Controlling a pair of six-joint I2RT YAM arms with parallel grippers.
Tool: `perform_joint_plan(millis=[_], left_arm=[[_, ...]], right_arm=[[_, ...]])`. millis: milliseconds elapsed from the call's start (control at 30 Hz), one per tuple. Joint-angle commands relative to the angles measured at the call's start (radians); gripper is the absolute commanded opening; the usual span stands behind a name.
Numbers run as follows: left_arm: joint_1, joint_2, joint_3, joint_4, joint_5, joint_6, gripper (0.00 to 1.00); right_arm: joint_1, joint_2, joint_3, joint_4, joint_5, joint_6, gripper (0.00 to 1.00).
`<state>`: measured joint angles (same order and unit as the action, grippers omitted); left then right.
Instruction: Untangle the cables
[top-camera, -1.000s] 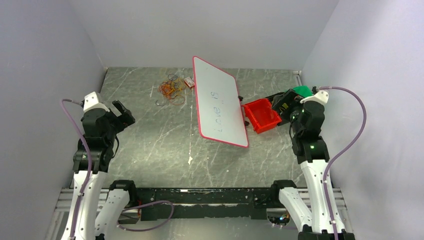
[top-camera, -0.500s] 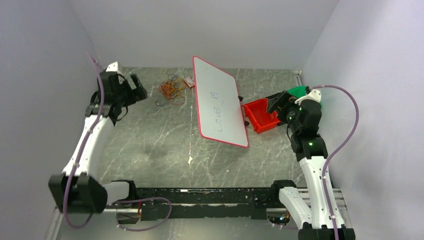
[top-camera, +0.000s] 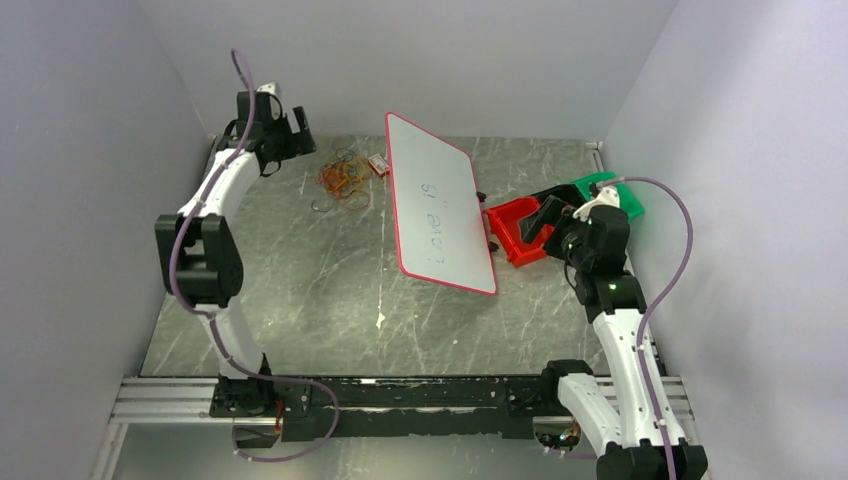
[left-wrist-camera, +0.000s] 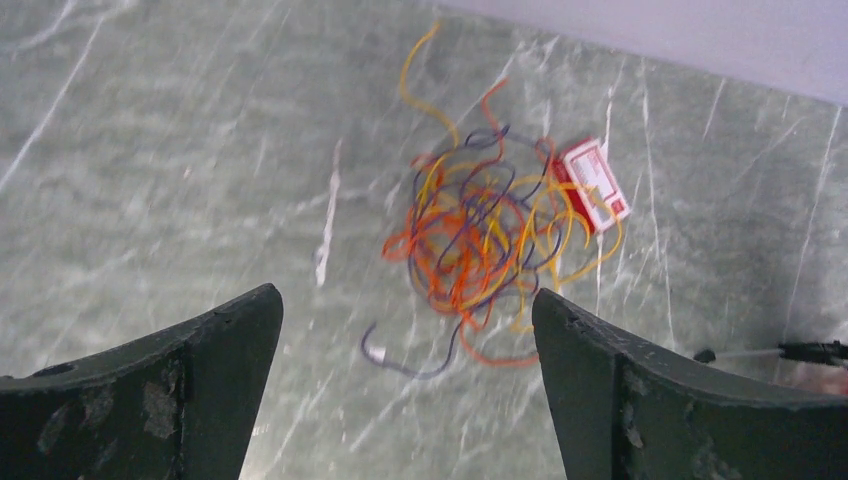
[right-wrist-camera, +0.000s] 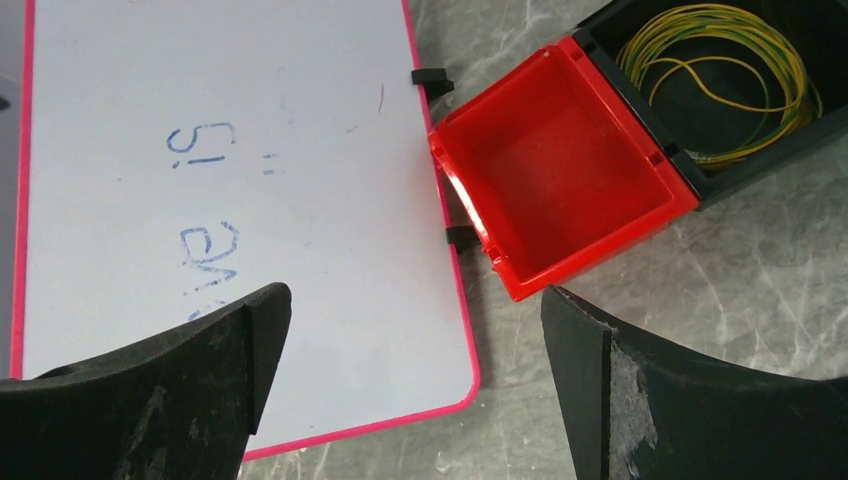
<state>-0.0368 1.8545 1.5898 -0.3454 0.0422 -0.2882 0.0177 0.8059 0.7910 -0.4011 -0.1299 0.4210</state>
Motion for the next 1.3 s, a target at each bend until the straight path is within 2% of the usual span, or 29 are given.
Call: perform_joint_plan(millis=[0,300,600,767,1067,1267], left_arm=[[-0.039,0.115,0.177,-0.03,0.06,0.081,0.99],[-0.069,0.296,0.307,-0.039,0.17,0.149,0.99],[-0.075,0.308,0.27,0.092,0.251,0.113,0.99],[-0.073,0.219,0.124,0.27,0.281,0.064,0.99],[-0.041,0.273,0.207,0.185,0.327,0.11,0.99],[-0.041,0.379,0.305,0.125,0.33,0.136,0.99]], right_arm=[[-0.011,0.01,-0.022,0.021,-0.037,-0.024,1.0],[-0.01,0.031,-0.036,0.041,-0.075,-0.015,1.0],[-0.01,0.026,-0.04,0.037,-0.077,-0.007,1.0],[-0.01,0.017,-0.049,0.044,-0.074,-0.001,1.0],[-0.01,0.033,-0.053,0.048,-0.085,-0.001,1.0],[-0.01,0.042,-0.061,0.049,-0.073,-0.006,1.0]])
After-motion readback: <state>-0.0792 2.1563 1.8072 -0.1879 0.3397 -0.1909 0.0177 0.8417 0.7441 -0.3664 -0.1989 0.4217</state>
